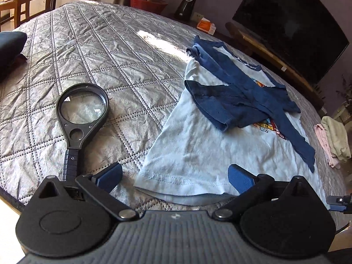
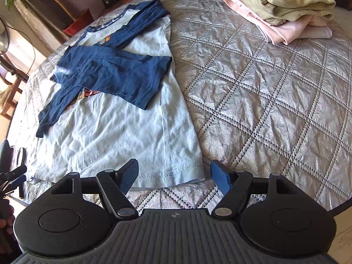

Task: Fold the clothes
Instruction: 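Grasp the t-shirt hem with the right gripper while the left gripper grasps the hem too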

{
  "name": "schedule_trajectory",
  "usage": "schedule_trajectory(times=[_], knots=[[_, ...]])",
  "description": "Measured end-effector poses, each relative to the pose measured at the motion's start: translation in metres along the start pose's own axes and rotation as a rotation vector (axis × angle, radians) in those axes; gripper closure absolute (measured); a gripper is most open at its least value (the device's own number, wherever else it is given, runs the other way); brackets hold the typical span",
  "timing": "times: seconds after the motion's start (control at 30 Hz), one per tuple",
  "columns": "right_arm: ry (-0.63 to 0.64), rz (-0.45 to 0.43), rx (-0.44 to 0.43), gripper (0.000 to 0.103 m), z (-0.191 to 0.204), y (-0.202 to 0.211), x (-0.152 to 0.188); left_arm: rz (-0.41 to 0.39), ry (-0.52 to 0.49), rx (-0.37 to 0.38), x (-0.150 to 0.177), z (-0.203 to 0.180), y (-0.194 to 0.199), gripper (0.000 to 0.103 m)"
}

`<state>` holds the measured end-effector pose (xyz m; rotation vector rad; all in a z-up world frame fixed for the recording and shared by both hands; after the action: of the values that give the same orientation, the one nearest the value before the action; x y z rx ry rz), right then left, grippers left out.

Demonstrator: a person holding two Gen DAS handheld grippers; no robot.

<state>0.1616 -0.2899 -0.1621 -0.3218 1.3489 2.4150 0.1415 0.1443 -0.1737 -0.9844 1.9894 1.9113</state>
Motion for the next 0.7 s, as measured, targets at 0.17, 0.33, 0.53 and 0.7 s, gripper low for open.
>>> schedule_trajectory(times=[0.17,0.33,0.53,0.7], knots=[[0.147,0.038,0.037,0.030,0.019,-0.006,0.010,-0.013,-0.094,-0.062,0.002,-0.014,-0.004,0.003],[0.179,0.038,0.027,0.032,0.022,-0.006,0.012,-0.042,-0.116,-0.097,0.001,-0.015,-0.002,0.029],[0.142,0.015,0.012,0.040,0.018,-0.005,0.009,-0.059,-0.090,-0.103,-0.003,-0.009,0.000,0.061],[0.102,-0.002,0.022,0.082,0.011,-0.004,0.008,-0.049,-0.095,-0.071,-0.003,-0.011,-0.002,0.085]])
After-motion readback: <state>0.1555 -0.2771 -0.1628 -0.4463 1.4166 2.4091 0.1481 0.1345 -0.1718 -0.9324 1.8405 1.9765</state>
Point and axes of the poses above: each gripper's, at about its wrist camera, not at the fingertips, and y roughly against the way its jaws point, z to its left, x to its underside, the point moved 3 cm from there along -y, roughly the way its jaws point, and after that the axes turned 12 degrees about -x, right-handed, at the moved point
